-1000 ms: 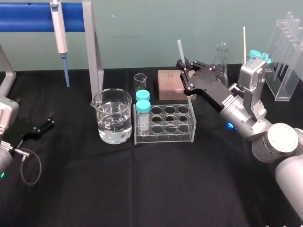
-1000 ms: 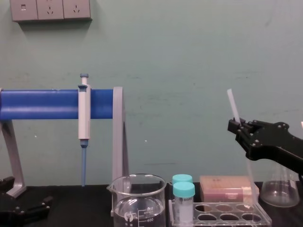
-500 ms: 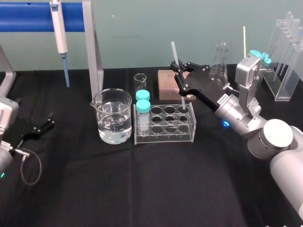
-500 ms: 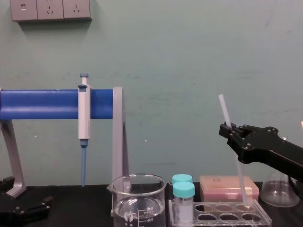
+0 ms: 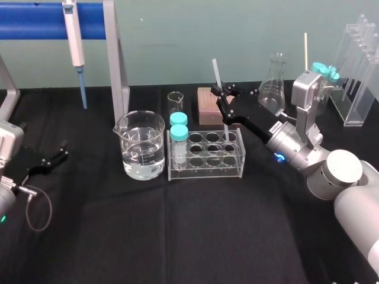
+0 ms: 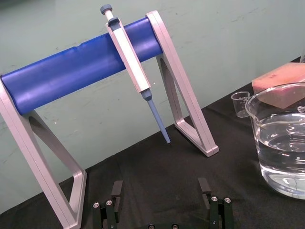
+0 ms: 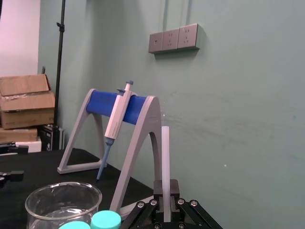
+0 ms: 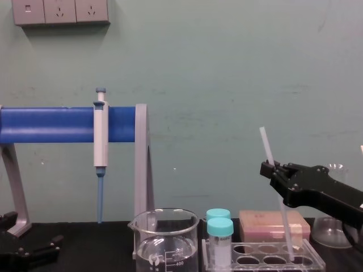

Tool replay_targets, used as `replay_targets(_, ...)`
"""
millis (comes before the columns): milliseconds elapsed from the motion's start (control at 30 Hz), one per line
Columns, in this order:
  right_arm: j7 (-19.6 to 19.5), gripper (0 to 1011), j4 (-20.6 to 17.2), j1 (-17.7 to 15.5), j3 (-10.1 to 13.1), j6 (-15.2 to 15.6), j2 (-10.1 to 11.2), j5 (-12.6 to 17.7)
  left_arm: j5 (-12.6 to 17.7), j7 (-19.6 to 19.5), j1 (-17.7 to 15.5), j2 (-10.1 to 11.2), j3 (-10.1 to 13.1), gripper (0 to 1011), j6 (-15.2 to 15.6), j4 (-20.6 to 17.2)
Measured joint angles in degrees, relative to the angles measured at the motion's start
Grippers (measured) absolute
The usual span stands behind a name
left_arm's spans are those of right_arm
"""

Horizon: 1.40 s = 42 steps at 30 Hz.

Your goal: Pick up the stirring rod with one hand, then place it down.

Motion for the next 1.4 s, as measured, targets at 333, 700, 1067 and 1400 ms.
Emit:
replay_targets(333,1.3,75,5.4,2.1,-0.3,-0.3,-0.9,0.2,0.0,0.0,0.0,0.0,0.0,1000,0.0,0.0)
replay_targets(700,0.7,75,7.3,2.5,-0.4,0.3,-1.2,-0.9,0.0,0.0,0.0,0.0,0.0,1000,0.0,0.0)
replay_targets(1067,-0.4,75,7.6,2.5,-0.3,0.9,-1.2,-1.6,0.0,0.0,0.0,0.0,0.0,1000,0.0,0.0)
replay_targets(1400,-0.3,75,7.6,2.5,-0.3,0.8,-1.2,-1.5,0.0,0.0,0.0,0.0,0.0,1000,0.0,0.0)
